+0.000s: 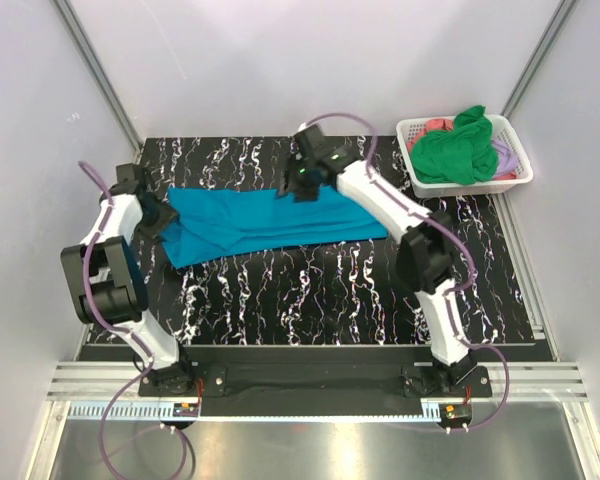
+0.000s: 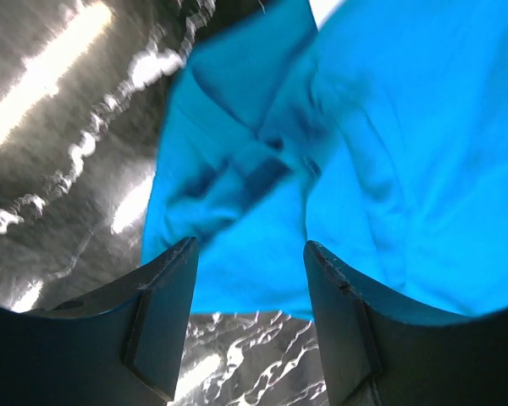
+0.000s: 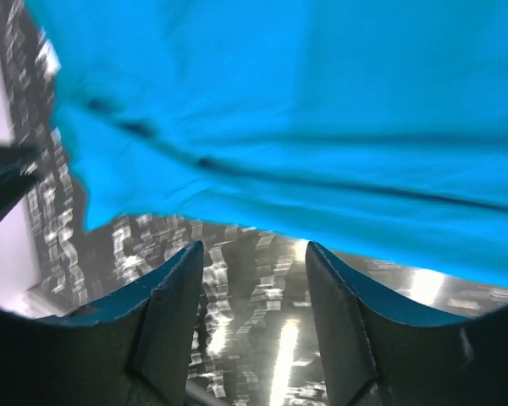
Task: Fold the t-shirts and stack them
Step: Fold the tshirt
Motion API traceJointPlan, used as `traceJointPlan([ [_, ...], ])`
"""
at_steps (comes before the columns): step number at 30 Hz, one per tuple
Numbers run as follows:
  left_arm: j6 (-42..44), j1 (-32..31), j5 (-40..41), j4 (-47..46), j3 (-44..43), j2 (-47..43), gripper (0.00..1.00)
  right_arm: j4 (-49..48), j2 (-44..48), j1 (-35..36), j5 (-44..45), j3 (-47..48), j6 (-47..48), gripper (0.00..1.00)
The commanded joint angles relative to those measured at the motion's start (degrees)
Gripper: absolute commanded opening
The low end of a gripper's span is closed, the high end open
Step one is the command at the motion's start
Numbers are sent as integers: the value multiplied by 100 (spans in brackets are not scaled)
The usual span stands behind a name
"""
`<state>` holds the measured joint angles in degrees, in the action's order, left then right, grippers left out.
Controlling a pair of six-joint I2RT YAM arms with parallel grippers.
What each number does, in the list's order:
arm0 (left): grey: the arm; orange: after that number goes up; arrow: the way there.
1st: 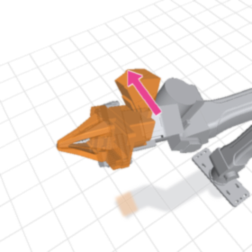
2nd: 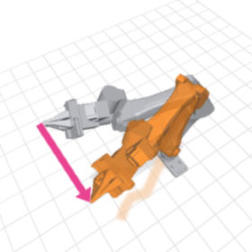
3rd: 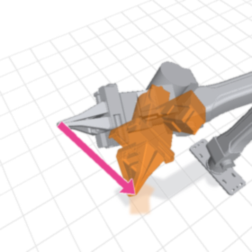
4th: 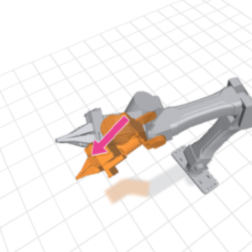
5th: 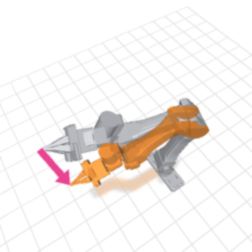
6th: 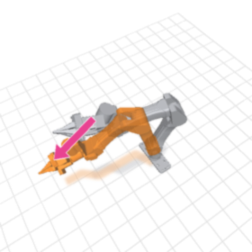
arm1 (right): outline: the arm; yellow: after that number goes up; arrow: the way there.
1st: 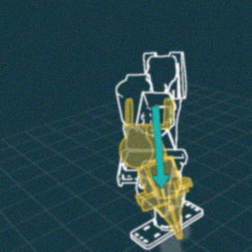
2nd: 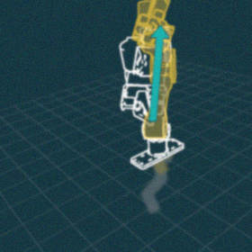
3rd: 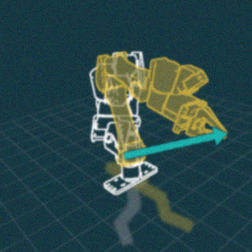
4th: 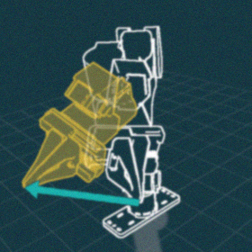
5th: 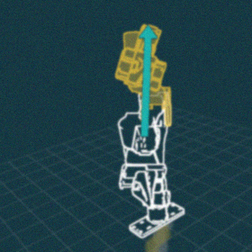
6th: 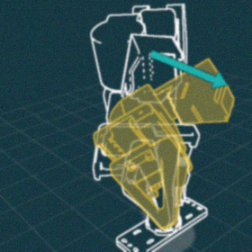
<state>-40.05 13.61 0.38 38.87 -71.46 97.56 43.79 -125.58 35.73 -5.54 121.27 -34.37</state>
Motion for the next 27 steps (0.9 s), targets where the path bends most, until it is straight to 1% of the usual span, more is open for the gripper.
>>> traceJointPlan([
  [1,85,177,-486,-617,18,-62,59,-247,-537,548,-474,221,-823,60],
  [2,120,230,-600,-740,18,17,59,-353,-599,610,-457,204,-982,60],
  [3,164,256,-879,-1002,18,70,59,-676,-686,681,-474,91,-1175,61],
  [4,199,300,-1004,-1100,-51,131,59,-862,-739,760,-657,37,-1517,63],
  [5,287,301,-1109,-1258,-96,262,59,-1020,-827,821,-746,19,-1668,64],
  [6,331,292,-1337,-1329,-140,342,59,-1126,-1019,883,-773,115,-1774,64],
  [8,401,292,-1479,-1417,-201,439,58,-1031,-1283,1093,-712,378,-1933,64],
  [9,402,292,-1471,-1400,-210,526,58,-970,-1511,1147,-685,606,-1985,64],
  [12,481,292,-1392,-1260,-237,702,57,-1222,-1759,1314,-641,670,-2240,64],
  [15,507,292,-1497,-1461,-97,721,57,-1276,-1934,1376,-536,722,-2364,64],
  [22,569,292,-1611,-1461,-245,879,54,-1540,-2067,1402,-659,784,-2636,61],
  [26,560,292,-1743,-1461,-307,949,51,-1523,-1936,1437,-641,749,-2742,60],
  [27,560,292,-1761,-1470,-307,958,49,-1496,-1900,1446,-580,749,-2750,60],
])
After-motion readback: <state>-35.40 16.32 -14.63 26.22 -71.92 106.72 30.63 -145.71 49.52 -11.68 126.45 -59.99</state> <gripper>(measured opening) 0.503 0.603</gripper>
